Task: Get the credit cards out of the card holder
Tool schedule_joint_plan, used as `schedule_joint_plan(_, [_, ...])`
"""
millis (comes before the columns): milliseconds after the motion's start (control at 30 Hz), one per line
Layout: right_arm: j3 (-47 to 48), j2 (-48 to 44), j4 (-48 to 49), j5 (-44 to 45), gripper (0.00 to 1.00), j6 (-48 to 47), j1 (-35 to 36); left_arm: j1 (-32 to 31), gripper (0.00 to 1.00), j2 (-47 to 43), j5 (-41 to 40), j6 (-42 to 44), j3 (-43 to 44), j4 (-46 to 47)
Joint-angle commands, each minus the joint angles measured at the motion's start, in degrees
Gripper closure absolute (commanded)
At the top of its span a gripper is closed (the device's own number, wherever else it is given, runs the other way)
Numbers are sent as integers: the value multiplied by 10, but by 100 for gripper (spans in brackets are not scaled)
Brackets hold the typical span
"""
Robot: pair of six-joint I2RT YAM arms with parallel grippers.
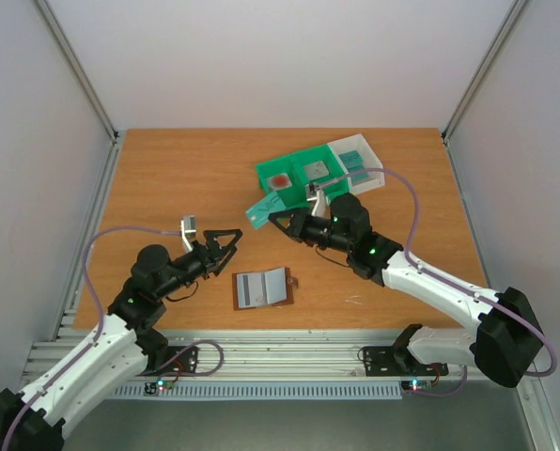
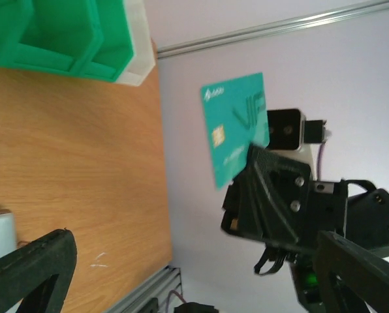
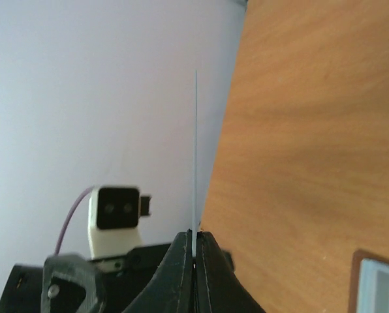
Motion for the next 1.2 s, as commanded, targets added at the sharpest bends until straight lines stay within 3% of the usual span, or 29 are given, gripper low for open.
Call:
schedule_joint_plan(0, [30, -4, -26, -31, 99, -31, -53, -1, 1, -12, -20, 90, 59, -140])
schedule_joint_plan(233, [97, 38, -111, -64, 99, -98, -170, -1, 1, -9, -46, 178, 102, -257])
schedule_joint_plan(567, [167, 127, -150, -76, 99, -155, -313, -1, 1, 51, -68, 278, 163, -373])
schedule_joint_plan(933, [235, 240, -158, 22, 99, -229, -381, -1, 2, 91, -73, 320, 188, -385])
schedule_joint_plan(1167, [300, 322, -180, 36, 99, -255, -413, -1, 3, 106, -78, 328, 189, -390])
